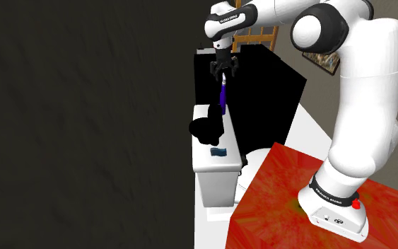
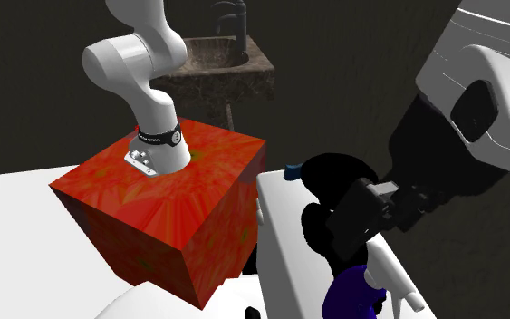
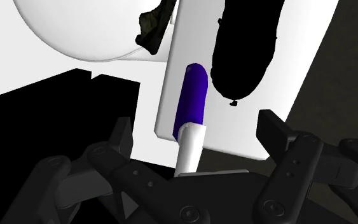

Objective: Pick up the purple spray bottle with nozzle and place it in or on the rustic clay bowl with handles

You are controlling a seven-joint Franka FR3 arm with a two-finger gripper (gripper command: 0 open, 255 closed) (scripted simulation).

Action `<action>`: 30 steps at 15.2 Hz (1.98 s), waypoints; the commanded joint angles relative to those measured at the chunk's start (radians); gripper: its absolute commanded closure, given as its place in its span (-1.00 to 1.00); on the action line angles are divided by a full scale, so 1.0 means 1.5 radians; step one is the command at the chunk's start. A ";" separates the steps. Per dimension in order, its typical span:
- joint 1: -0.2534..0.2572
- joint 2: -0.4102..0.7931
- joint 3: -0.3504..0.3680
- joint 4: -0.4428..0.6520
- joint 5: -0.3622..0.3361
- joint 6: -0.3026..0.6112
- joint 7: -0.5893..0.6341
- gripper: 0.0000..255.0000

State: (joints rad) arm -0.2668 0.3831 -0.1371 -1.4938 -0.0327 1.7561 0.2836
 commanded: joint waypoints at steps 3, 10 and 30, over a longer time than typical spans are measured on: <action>0.000 0.000 0.000 -0.033 0.000 0.033 0.001 -1.00; 0.000 0.000 0.000 -0.033 0.000 0.033 0.001 -1.00; -0.001 -0.010 -0.001 0.042 -0.001 -0.052 -0.003 1.00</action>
State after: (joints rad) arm -0.2680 0.3687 -0.1388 -1.4436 -0.0339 1.6927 0.2785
